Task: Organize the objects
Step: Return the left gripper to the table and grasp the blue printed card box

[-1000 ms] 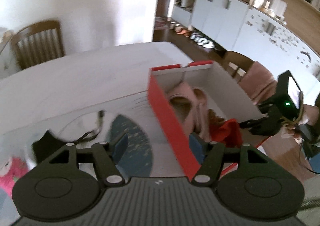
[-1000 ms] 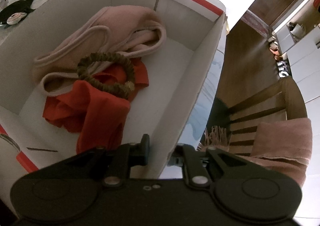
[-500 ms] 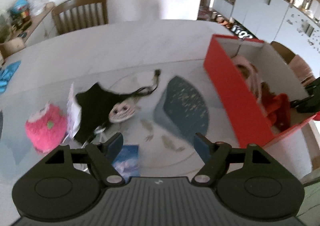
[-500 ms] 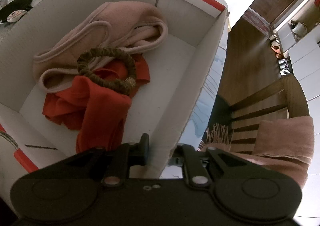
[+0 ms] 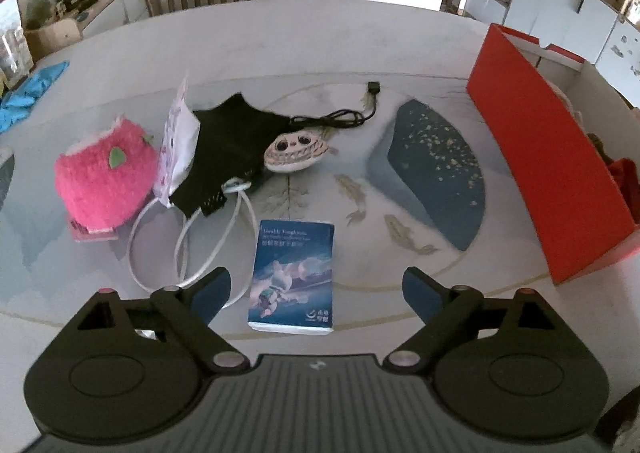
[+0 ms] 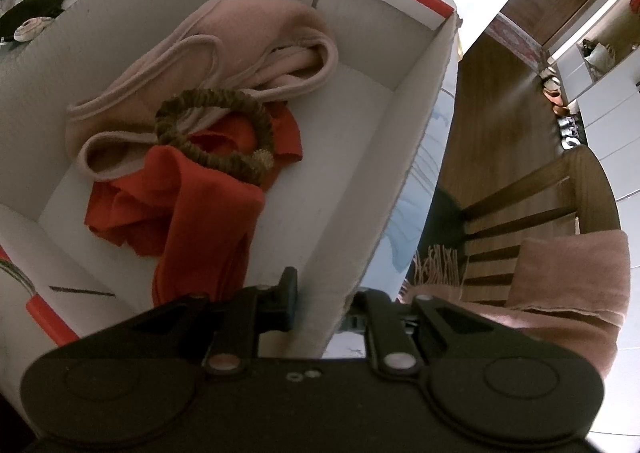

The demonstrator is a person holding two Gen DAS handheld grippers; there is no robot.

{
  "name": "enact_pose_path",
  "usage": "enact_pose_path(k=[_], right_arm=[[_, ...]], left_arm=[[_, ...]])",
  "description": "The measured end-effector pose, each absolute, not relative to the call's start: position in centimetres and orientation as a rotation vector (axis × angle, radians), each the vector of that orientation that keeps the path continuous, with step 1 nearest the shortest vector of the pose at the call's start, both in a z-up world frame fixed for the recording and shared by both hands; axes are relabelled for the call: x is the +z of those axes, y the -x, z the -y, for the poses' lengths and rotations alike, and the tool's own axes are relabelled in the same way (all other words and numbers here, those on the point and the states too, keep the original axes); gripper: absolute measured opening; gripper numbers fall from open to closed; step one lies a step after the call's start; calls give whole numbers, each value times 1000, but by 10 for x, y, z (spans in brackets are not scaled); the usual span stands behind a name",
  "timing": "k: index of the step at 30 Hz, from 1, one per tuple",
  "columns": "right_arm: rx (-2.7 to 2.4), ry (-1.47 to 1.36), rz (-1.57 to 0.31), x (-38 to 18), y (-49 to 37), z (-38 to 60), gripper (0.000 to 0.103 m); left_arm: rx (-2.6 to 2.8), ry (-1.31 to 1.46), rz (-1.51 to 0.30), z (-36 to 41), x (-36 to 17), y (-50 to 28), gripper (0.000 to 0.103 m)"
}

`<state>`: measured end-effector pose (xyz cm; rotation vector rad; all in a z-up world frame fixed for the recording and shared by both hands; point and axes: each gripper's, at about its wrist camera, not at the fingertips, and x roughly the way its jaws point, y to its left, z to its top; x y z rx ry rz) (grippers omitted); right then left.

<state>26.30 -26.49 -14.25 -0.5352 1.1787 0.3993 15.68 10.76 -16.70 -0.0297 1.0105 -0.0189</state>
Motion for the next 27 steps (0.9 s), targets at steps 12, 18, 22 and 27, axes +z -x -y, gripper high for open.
enact_pose_path(k=[12, 18, 22, 27], right_arm=[[399, 537, -1180, -146, -264, 263, 14], [400, 538, -1181, -147, -264, 263, 14], [401, 540, -1182, -150, -263, 263, 14], [403, 541, -1183, -152, -263, 264, 14]], left_arm=[[12, -63, -1040, -100, -193, -160, 93], [33, -79, -1033, -97, -194, -161, 75], [60, -74, -1044, -98, -194, -161, 54], [69, -67, -1032, -99, -190, -159, 50]])
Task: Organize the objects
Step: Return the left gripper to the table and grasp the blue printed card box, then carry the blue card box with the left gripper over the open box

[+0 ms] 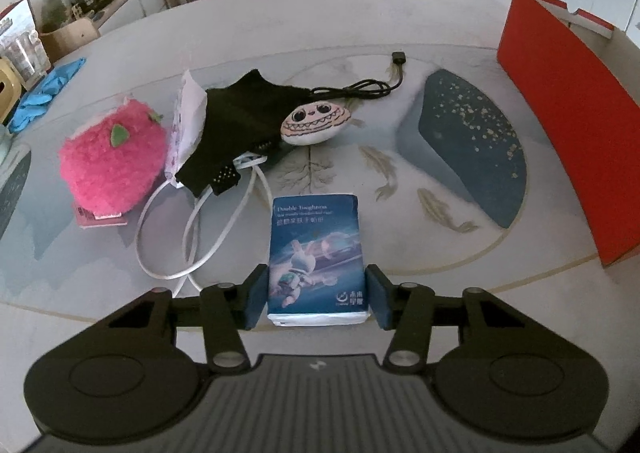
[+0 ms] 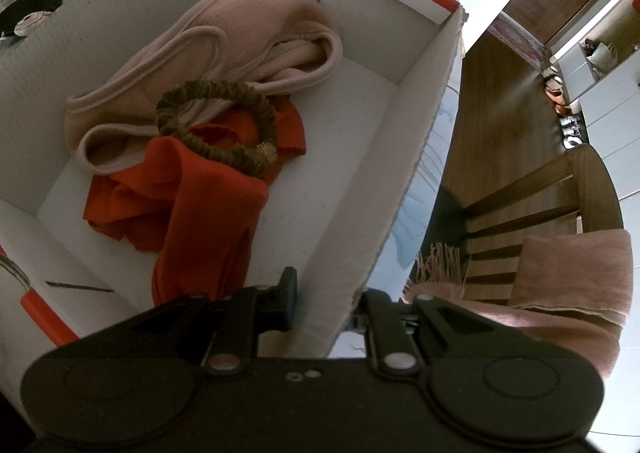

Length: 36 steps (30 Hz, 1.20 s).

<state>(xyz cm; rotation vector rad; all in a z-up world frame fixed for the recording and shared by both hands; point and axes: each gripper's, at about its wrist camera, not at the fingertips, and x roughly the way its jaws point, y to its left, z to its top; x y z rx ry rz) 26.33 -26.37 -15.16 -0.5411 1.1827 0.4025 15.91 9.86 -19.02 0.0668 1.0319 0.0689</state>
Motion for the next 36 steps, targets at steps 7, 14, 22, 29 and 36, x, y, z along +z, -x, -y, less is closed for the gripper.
enact_pose_path(k=[7, 14, 22, 29, 36], right_arm=[[404, 543, -1182, -155, -263, 264, 13], [410, 552, -1180, -158, -260, 263, 12], [409, 546, -1175, -156, -259, 263, 12], [411, 506, -1163, -140, -259, 268, 12], [423, 477, -1150, -125, -261, 272, 10]], left_arm=[[66, -52, -1002, -90, -171, -158, 50], [8, -42, -953, -70, -136, -163, 50], [-143, -56, -862, -27, -89, -175, 50], [-299, -112, -810, 27, -65, -193, 50], [-427, -214, -779, 88, -62, -213, 50]])
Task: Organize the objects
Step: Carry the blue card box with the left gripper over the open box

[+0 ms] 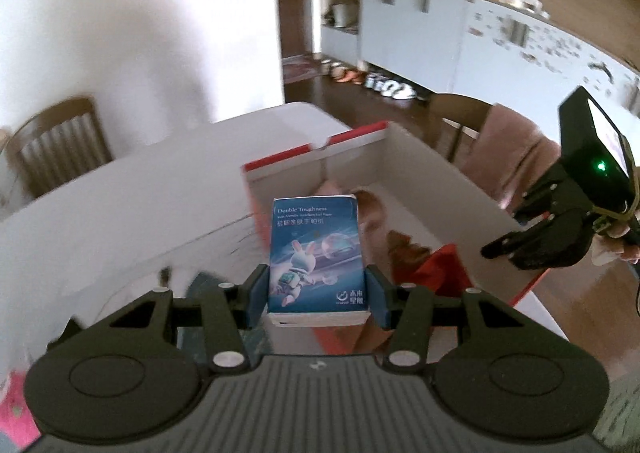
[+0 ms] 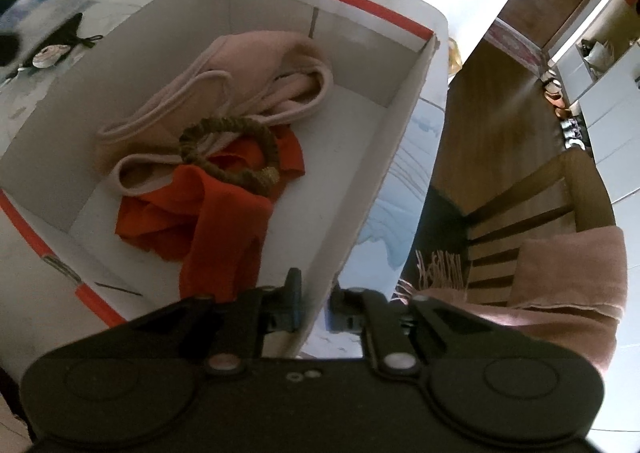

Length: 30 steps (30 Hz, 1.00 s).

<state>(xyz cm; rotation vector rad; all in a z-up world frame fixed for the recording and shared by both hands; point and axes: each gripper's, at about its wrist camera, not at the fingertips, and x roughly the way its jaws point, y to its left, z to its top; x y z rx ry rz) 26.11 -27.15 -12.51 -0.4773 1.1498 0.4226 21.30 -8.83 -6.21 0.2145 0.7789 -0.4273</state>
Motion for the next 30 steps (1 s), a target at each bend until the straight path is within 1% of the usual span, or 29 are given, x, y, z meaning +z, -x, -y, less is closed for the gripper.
enact_pose_path(k=[5, 19, 30], right_arm=[[417, 465, -1157, -121, -264, 274, 9], [414, 452, -1147, -121, -262, 273, 9], [409, 437, -1145, -120, -259, 275, 8]], left_arm=[[-485, -275, -782, 123, -68, -233, 50], [-546, -363, -843, 186, -105, -280, 50], [-558, -371, -988, 213, -139, -309, 50]])
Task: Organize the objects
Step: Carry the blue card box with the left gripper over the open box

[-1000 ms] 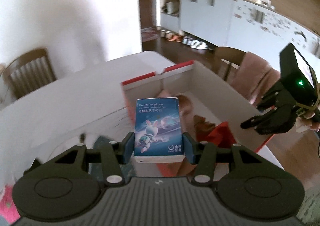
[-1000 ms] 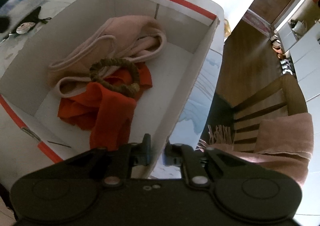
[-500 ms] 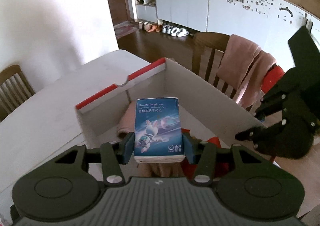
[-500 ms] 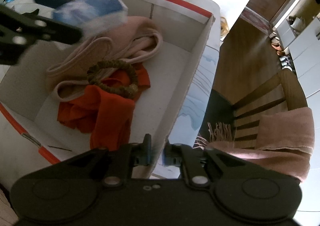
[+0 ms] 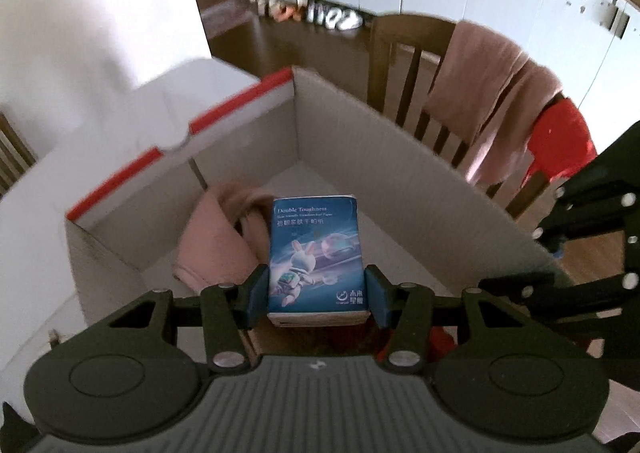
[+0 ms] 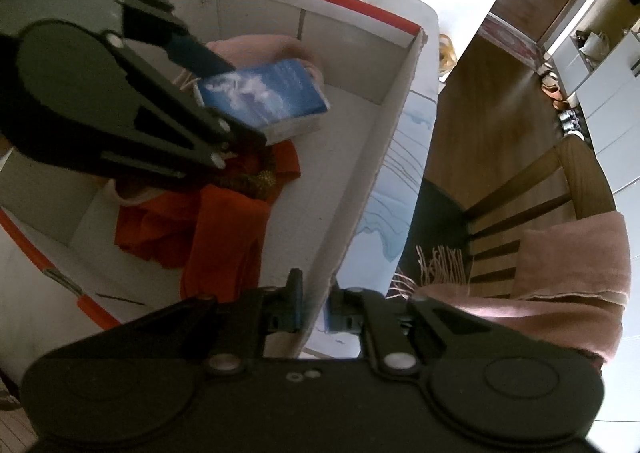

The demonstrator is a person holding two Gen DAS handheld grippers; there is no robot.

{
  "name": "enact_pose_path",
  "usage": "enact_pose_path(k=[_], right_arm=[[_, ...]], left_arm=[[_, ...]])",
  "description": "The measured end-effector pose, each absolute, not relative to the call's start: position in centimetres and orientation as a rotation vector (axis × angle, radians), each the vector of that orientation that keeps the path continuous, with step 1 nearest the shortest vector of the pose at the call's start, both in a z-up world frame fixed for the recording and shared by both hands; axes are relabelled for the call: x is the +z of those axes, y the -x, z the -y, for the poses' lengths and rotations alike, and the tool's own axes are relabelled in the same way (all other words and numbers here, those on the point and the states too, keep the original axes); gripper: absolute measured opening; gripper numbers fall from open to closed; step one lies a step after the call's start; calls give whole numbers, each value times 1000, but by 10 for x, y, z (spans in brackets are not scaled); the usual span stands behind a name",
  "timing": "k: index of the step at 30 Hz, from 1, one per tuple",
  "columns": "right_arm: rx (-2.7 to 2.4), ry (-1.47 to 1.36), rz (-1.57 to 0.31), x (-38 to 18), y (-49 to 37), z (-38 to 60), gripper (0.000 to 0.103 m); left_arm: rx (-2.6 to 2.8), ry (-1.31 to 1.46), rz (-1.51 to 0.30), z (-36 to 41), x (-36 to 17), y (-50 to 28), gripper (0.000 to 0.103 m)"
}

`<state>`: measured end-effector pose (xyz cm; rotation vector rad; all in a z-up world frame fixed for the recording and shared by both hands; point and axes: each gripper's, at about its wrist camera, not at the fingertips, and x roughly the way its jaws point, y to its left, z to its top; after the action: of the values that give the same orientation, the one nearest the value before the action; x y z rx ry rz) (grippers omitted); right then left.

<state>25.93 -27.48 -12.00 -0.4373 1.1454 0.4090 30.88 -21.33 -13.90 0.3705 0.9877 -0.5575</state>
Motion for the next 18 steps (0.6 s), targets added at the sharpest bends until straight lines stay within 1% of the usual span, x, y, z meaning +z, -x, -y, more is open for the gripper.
enact_pose_path(k=[6, 11, 13, 14, 15, 18], right_arm=[[414, 438, -1144, -118, -258, 275, 8], [413, 439, -1144, -118, -258, 275, 9], [412, 442, -1143, -118, -257, 274, 9], [411, 441, -1144, -118, -258, 275, 9], [410, 441, -1144, -117, -258, 274, 9], [408, 441, -1145, -117, -258, 274, 9]], left_arm=[[-559, -368, -1075, 212, -151, -315, 51], [-567, -367, -1075, 207, -150, -313, 51], [-577, -352, -1071, 203, -148, -311, 56], [-586, -340, -1070, 201, -146, -309, 63], [-593, -330, -1067, 201, -145, -309, 66], [-603, -299, -1051, 193, -138, -303, 66]])
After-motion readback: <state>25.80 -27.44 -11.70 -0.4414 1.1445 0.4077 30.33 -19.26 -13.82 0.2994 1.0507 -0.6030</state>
